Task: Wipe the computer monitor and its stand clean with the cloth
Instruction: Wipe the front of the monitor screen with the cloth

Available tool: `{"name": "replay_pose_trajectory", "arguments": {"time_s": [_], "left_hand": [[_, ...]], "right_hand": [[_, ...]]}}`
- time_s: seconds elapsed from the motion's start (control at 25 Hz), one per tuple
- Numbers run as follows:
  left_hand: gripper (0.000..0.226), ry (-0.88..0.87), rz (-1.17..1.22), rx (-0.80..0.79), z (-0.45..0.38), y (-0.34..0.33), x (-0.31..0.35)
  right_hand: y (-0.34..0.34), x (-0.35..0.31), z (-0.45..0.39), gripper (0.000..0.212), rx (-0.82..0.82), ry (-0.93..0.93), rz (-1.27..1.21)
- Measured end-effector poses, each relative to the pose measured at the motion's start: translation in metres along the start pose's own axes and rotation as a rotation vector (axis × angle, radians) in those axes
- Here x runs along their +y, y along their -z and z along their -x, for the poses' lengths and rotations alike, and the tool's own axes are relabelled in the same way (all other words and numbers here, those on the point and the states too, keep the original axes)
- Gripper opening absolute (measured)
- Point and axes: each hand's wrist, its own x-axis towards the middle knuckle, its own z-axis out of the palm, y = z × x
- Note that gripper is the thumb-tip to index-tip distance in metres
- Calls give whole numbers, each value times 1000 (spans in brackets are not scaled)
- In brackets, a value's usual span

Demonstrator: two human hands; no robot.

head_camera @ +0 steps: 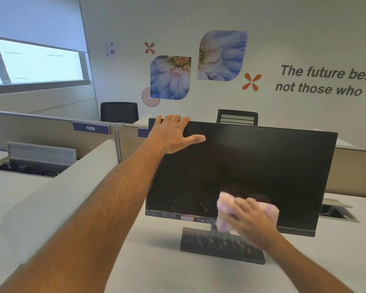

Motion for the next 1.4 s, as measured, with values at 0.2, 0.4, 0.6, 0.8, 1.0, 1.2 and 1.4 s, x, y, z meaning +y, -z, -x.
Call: {"name": "replay_pose_trajectory", "arguments": {"time_s": [0.2, 0.4, 0.6, 0.8, 1.0, 1.2, 1.4], "left_hand": [[106, -4, 1, -7, 0, 1, -1], [105, -2, 3, -14, 1, 3, -2], [105, 13, -1, -18, 2, 5, -8], [105, 18, -3, -12, 3, 3, -13], [104, 22, 2, -11, 3, 3, -16], [104, 21, 4, -6, 4, 3, -17], [103, 17, 5, -10, 5, 3, -20]], "right_hand": [[2, 1, -2, 78, -16, 23, 64], [-1, -11, -9, 69, -78, 153, 74], [5, 6, -18, 79, 4, -41, 49], [0, -18, -9, 69, -133, 264, 105], [9, -8, -23, 72, 23, -34, 46], [1, -30, -12, 68, -155, 283, 104], [7, -19, -32, 74, 18, -151, -47]]}}
